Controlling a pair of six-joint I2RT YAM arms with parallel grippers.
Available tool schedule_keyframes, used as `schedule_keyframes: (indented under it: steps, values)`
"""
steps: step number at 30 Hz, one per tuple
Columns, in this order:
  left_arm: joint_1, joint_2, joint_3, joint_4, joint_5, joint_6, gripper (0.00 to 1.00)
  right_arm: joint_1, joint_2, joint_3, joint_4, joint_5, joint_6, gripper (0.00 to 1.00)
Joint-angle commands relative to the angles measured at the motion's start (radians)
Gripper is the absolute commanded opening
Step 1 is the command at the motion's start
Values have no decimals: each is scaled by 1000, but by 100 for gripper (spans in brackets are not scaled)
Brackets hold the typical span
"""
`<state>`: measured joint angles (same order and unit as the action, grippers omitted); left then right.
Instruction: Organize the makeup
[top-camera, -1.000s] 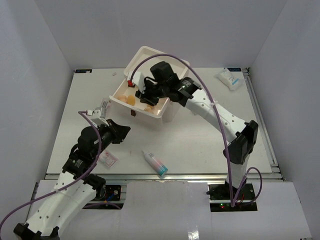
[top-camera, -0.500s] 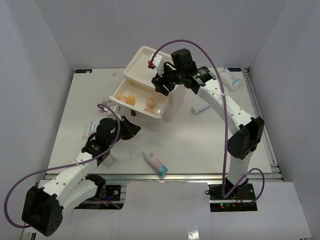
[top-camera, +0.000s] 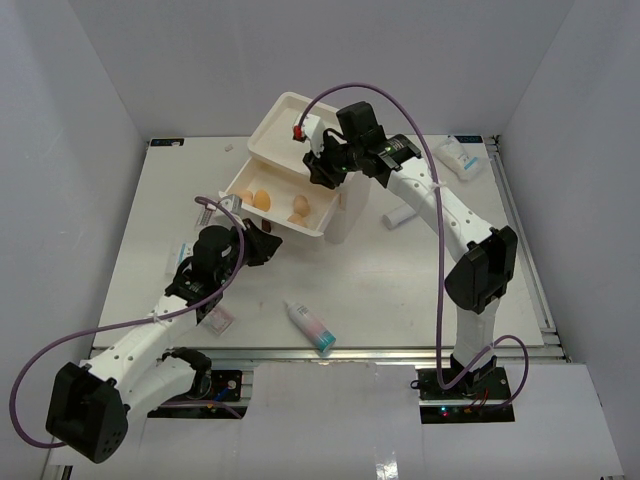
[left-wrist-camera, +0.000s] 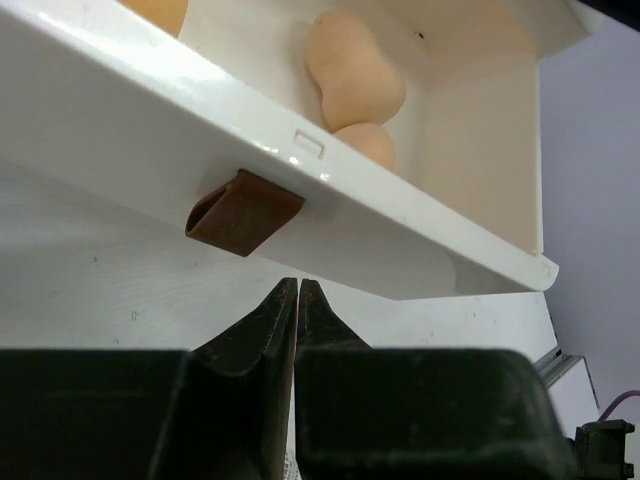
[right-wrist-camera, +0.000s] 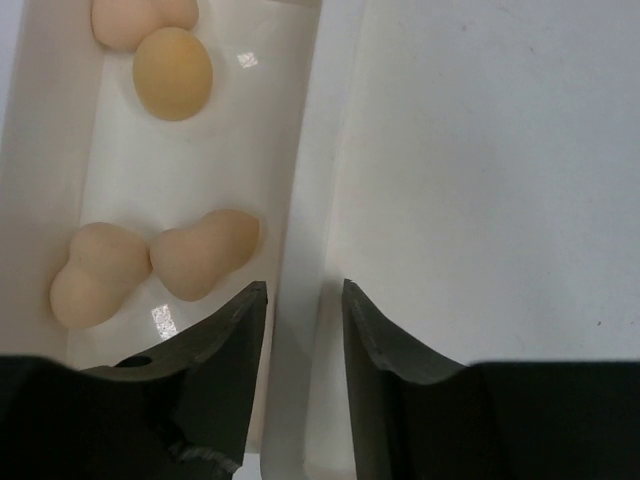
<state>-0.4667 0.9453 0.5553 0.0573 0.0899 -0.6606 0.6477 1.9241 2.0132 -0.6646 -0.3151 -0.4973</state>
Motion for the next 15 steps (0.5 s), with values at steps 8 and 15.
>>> schedule_keyframes:
  steps: [8,15]
  values:
    - [3,127,136,75,-64,84,17,-6,-1,-16,20,-104,48,13]
    - [3,229,243,99,-60,111,17,-5,-8,-32,16,-148,61,10]
